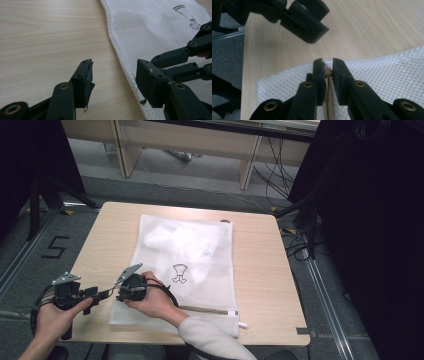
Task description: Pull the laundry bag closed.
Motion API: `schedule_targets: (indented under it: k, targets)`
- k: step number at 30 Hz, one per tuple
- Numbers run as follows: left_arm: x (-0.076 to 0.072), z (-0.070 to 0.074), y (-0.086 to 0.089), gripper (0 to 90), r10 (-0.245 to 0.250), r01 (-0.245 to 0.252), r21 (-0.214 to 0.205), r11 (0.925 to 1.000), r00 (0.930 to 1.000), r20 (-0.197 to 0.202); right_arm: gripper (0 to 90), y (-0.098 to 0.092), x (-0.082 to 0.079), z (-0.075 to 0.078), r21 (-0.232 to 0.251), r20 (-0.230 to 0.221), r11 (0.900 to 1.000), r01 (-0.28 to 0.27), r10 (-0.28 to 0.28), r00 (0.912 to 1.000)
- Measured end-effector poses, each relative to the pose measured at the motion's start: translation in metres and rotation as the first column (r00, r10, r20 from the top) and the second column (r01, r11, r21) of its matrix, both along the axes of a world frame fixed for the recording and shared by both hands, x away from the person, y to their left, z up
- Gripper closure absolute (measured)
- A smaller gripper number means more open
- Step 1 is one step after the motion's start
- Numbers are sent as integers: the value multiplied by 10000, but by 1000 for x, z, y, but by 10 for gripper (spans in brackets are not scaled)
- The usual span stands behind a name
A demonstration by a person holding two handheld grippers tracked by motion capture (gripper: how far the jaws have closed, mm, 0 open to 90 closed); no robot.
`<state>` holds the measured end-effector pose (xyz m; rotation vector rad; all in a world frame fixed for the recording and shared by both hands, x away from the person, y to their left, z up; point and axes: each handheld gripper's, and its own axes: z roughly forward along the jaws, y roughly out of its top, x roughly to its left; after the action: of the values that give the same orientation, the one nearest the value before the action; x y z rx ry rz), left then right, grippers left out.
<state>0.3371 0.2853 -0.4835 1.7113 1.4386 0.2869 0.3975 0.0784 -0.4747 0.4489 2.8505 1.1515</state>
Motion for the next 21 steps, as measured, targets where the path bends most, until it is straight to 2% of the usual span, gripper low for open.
schedule_targets:
  k: [1,2,3,5,9,12,18,19,21]
  targets:
    - [0,0,0,460,-88,88,-119,9999,10000,6,817,-1,0,2,14,-47,10000,93,-93,9999]
    - [0,0,0,453,-146,148,-347,9993,9999,53,817,-1,1,5,14,114,10000,39,-40,9999]
    - [-1,0,0,444,-232,230,-374,9990,9997,-63,816,-2,1,7,49,165,9999,104,-105,9998]
    - [-1,1,-1,440,-441,438,-572,9974,9990,-47,817,-2,3,9,122,145,9999,105,-107,9998]
    - [-4,1,-8,440,-1115,1102,-1028,9886,9937,-72,817,-3,4,12,119,84,9999,124,-125,9999]
    - [-4,-2,-12,435,-1581,1538,-939,9836,9866,-399,817,-4,5,15,119,42,9998,171,-171,9998]
    - [-3,-6,-16,442,-1916,1831,-1028,9777,9782,-798,817,-4,6,20,279,54,9994,224,-225,9997]
    - [-3,-7,-17,446,-1948,1860,-1042,9770,9774,-819,817,-4,8,21,225,282,9997,-29,23,9996]
    - [-3,-7,-19,451,-1991,1900,-1011,9766,9760,-886,817,-4,7,23,233,212,9997,118,-123,9997]
